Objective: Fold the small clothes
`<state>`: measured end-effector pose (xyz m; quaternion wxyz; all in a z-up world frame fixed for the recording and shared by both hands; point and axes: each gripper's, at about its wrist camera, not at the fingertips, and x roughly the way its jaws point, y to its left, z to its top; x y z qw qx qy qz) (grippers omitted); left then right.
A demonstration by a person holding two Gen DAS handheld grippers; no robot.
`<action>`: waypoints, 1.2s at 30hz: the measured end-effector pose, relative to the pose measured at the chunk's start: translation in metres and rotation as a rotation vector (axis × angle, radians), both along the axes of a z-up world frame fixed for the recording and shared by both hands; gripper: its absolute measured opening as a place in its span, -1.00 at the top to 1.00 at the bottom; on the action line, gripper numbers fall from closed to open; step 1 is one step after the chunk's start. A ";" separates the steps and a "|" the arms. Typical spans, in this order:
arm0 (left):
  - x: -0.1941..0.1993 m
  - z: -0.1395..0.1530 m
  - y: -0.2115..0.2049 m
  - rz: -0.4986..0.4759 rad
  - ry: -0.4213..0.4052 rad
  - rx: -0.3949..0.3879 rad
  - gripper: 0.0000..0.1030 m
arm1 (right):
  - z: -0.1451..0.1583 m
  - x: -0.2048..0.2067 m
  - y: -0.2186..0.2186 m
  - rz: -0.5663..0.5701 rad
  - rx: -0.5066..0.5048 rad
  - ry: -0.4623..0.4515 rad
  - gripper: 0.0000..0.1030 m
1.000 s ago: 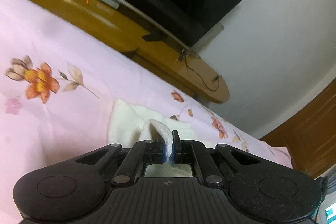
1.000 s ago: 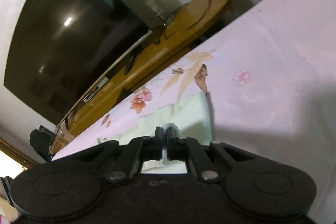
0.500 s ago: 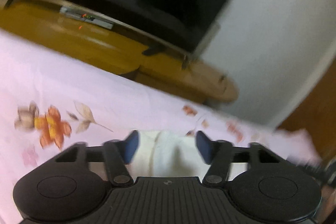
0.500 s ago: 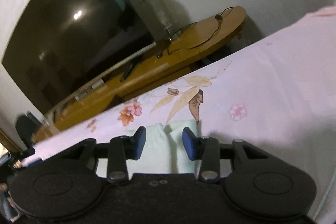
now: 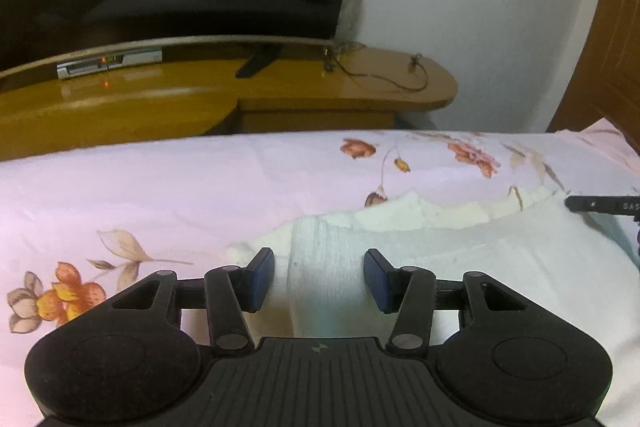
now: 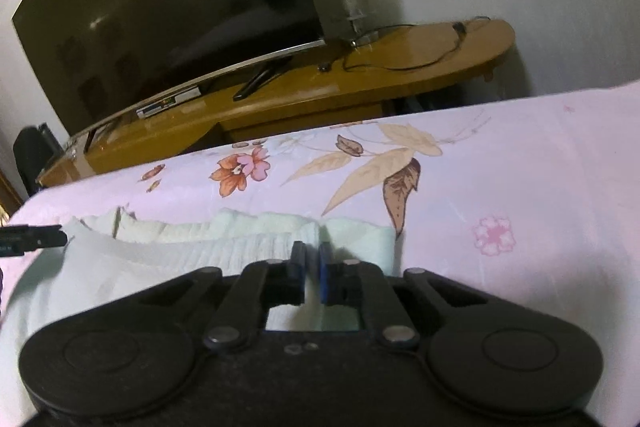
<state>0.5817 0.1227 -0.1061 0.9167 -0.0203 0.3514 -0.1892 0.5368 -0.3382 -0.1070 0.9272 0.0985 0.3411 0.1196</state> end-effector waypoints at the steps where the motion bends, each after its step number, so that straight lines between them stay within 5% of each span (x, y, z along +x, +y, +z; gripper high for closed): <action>1: -0.001 -0.002 0.000 -0.006 -0.007 -0.005 0.82 | 0.000 -0.001 0.001 0.003 -0.003 -0.003 0.86; 2: 0.001 -0.004 -0.002 -0.004 -0.006 0.001 0.95 | 0.000 -0.001 0.000 0.004 0.002 -0.005 0.86; 9: -0.020 0.022 0.003 0.021 -0.190 -0.093 0.95 | 0.018 -0.017 -0.009 -0.034 0.024 -0.125 0.93; 13: 0.000 0.005 -0.001 0.037 -0.103 -0.055 0.95 | 0.018 -0.006 -0.019 -0.079 0.035 -0.115 0.93; 16: 0.002 -0.016 -0.007 0.056 -0.065 -0.001 0.93 | -0.006 0.014 -0.019 -0.104 0.010 0.009 0.92; 18: -0.006 -0.007 0.001 0.125 -0.062 -0.033 0.62 | -0.006 0.013 -0.018 -0.115 0.011 0.008 0.90; 19: -0.017 0.001 0.006 0.186 -0.103 -0.026 0.26 | 0.000 0.010 -0.017 -0.130 0.011 0.008 0.74; 21: -0.040 0.019 0.005 0.199 -0.227 -0.017 -0.03 | 0.018 -0.008 -0.005 -0.091 -0.067 -0.096 0.54; 24: -0.044 0.028 -0.046 0.040 -0.231 0.087 -0.03 | 0.026 -0.009 0.034 0.107 -0.130 -0.107 0.55; 29: -0.048 0.019 -0.123 -0.169 -0.183 0.114 -0.03 | 0.002 0.006 0.111 0.260 -0.196 -0.051 0.38; 32: -0.044 -0.001 -0.114 -0.143 -0.171 0.187 -0.14 | -0.004 -0.001 0.117 0.279 -0.308 -0.092 0.35; 33: -0.043 -0.001 -0.098 -0.114 -0.162 0.162 -0.32 | -0.002 0.002 0.105 0.245 -0.310 -0.083 0.34; 36: -0.046 0.000 -0.057 -0.031 -0.155 0.205 -0.33 | 0.002 0.000 0.035 0.094 -0.250 -0.037 0.36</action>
